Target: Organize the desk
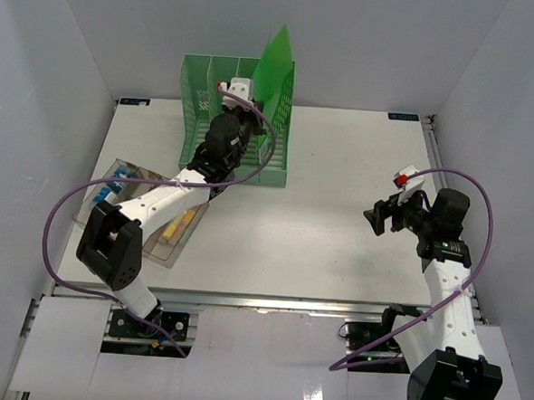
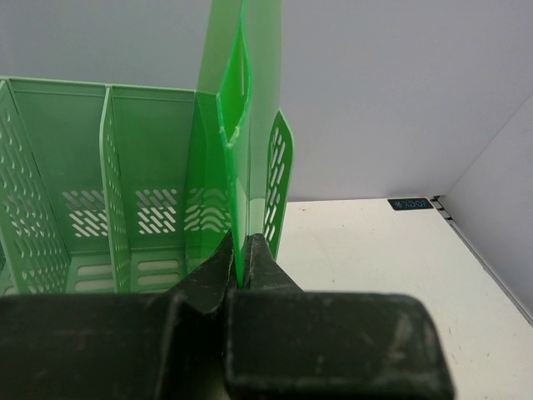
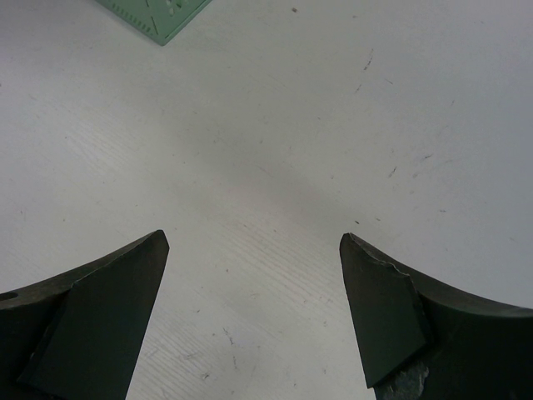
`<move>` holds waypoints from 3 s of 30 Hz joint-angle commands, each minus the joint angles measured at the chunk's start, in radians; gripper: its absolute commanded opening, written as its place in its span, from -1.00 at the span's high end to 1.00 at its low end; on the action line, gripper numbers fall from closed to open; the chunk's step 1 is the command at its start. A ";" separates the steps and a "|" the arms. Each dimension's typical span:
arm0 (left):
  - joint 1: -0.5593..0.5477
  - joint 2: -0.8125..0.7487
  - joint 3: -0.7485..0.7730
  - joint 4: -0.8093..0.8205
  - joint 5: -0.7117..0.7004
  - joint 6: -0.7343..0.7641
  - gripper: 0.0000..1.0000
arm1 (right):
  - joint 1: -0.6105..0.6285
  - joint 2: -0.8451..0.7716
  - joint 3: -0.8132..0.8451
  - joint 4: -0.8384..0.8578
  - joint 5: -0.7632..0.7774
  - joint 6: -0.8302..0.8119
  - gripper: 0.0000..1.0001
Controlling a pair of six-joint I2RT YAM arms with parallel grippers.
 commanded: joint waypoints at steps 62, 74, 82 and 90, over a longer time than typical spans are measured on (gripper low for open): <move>-0.087 0.087 0.168 -0.076 -0.201 -0.107 1.00 | -0.004 -0.021 -0.014 0.037 -0.022 0.011 -0.80; -0.106 0.122 0.214 -0.085 -0.223 -0.098 1.00 | -0.004 -0.024 -0.015 0.037 -0.021 0.011 -0.80; -0.106 0.150 0.171 -0.026 -0.240 -0.028 1.00 | -0.004 -0.027 -0.016 0.037 -0.022 0.010 -0.80; -0.100 0.157 0.128 0.048 -0.202 0.034 1.00 | -0.003 -0.030 -0.016 0.038 -0.022 0.009 -0.80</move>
